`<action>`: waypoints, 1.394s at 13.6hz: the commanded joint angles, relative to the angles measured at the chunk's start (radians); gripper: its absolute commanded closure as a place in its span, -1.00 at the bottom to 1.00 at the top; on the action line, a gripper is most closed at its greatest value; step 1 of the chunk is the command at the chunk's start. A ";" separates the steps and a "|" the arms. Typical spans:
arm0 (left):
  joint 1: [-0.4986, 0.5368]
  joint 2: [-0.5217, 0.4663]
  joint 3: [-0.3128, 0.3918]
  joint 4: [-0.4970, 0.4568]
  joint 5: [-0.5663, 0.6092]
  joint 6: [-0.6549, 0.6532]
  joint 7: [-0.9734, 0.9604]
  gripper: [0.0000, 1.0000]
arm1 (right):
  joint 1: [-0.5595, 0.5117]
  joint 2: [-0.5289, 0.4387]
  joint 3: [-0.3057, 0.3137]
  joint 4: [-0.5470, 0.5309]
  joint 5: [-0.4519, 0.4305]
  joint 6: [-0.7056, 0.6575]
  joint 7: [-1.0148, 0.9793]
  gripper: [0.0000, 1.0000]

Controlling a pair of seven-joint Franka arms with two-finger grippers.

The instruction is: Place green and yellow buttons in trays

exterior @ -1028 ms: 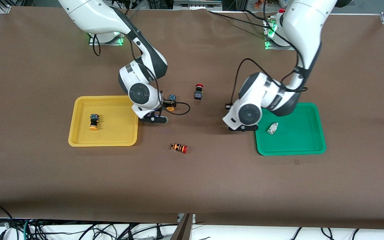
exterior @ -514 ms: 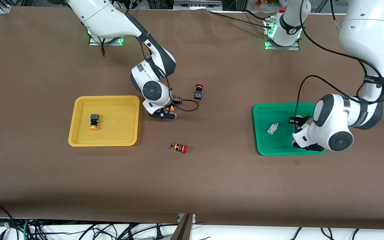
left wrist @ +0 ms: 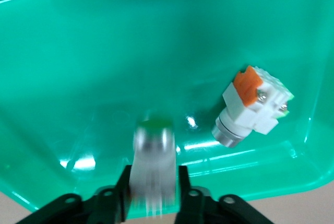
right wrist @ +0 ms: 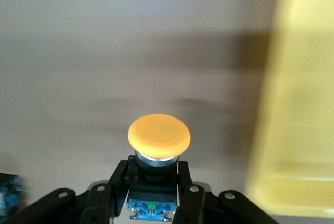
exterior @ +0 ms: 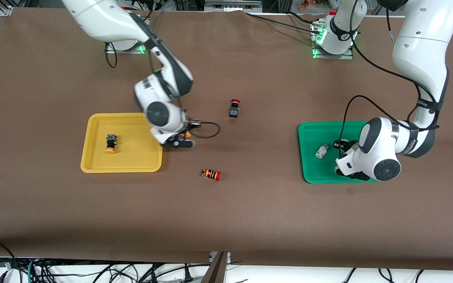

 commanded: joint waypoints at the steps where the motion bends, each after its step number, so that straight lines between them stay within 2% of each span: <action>1: 0.000 -0.044 -0.003 0.009 0.028 -0.008 0.007 -1.00 | -0.054 -0.005 -0.108 -0.024 -0.013 -0.047 -0.255 1.00; 4: -0.009 -0.159 -0.010 0.049 0.031 -0.059 0.006 -1.00 | -0.074 0.030 -0.172 -0.068 -0.025 0.006 -0.366 1.00; 5: -0.011 -0.195 -0.013 0.095 0.029 -0.109 0.006 -1.00 | -0.076 0.030 -0.176 -0.075 -0.025 0.014 -0.372 0.48; 6: -0.012 -0.231 -0.015 0.139 0.020 -0.154 0.006 -1.00 | -0.079 0.024 -0.181 -0.070 -0.023 0.010 -0.371 -0.99; 8: -0.014 -0.313 -0.015 0.213 0.017 -0.205 0.007 -1.00 | -0.094 -0.044 -0.184 -0.041 -0.022 0.005 -0.380 -1.00; 10: -0.009 -0.409 -0.010 0.236 0.003 -0.208 0.009 -1.00 | -0.126 -0.190 -0.185 -0.026 -0.023 -0.045 -0.380 -1.00; 11: -0.009 -0.478 -0.006 0.218 -0.030 -0.206 0.004 -1.00 | -0.140 -0.272 -0.185 -0.015 -0.023 -0.093 -0.377 -1.00; 13: -0.024 -0.598 0.023 0.132 -0.083 -0.199 -0.008 -1.00 | -0.146 -0.426 -0.185 -0.012 -0.025 -0.237 -0.367 -1.00; 14: -0.091 -0.671 0.086 0.047 -0.092 -0.181 -0.029 -1.00 | -0.145 -0.487 -0.184 -0.007 -0.026 -0.303 -0.367 -1.00; 15: -0.106 -0.721 0.103 -0.031 -0.089 -0.130 -0.073 -1.00 | -0.145 -0.521 -0.184 0.002 -0.032 -0.343 -0.366 -1.00; 17: -0.074 -0.788 0.106 -0.144 -0.091 -0.099 -0.124 -1.00 | -0.145 -0.539 -0.181 0.068 -0.142 -0.467 -0.381 -1.00; 19: -0.049 -0.792 0.105 -0.158 -0.091 -0.105 -0.114 -1.00 | -0.145 -0.537 -0.182 0.160 -0.169 -0.514 -0.381 -1.00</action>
